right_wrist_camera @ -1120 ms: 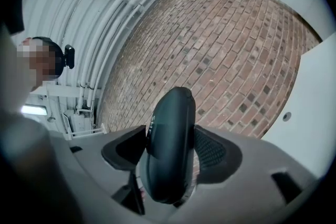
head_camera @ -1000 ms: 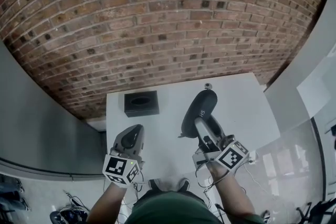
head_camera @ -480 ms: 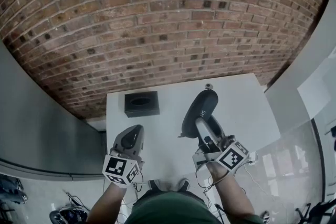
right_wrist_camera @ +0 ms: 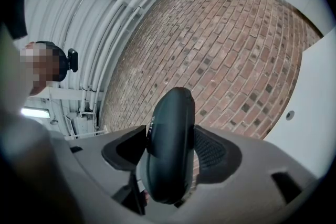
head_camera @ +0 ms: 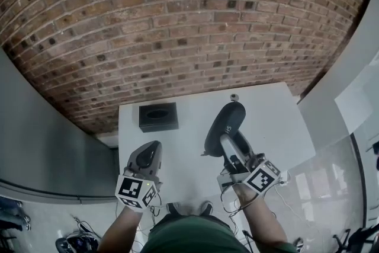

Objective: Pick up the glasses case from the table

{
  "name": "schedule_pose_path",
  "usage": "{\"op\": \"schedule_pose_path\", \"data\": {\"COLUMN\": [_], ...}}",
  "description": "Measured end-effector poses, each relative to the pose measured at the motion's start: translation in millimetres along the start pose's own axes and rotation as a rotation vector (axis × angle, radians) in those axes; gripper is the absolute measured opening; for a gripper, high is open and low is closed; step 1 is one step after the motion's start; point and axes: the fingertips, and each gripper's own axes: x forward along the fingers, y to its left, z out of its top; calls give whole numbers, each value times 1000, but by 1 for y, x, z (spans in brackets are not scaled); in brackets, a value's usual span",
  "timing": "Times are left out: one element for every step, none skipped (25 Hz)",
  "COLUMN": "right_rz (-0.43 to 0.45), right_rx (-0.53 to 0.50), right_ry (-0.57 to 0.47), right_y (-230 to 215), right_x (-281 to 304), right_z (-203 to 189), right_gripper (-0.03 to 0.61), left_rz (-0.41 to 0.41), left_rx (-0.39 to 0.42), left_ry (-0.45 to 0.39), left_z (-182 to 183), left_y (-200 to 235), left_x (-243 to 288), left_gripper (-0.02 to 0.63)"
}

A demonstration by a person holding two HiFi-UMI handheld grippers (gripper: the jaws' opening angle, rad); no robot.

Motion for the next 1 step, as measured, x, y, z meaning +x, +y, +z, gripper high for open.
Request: {"op": "schedule_pose_path", "data": {"right_rz": [-2], "right_rx": [0], "right_ry": [2], "right_y": [-1], "right_x": [-1], "right_z": [0], "right_gripper": [285], "left_rz": [0], "left_rx": [0], "left_ry": [1], "left_z": [-1], "left_y": [-1], "left_x": [0], "left_gripper": [14]}}
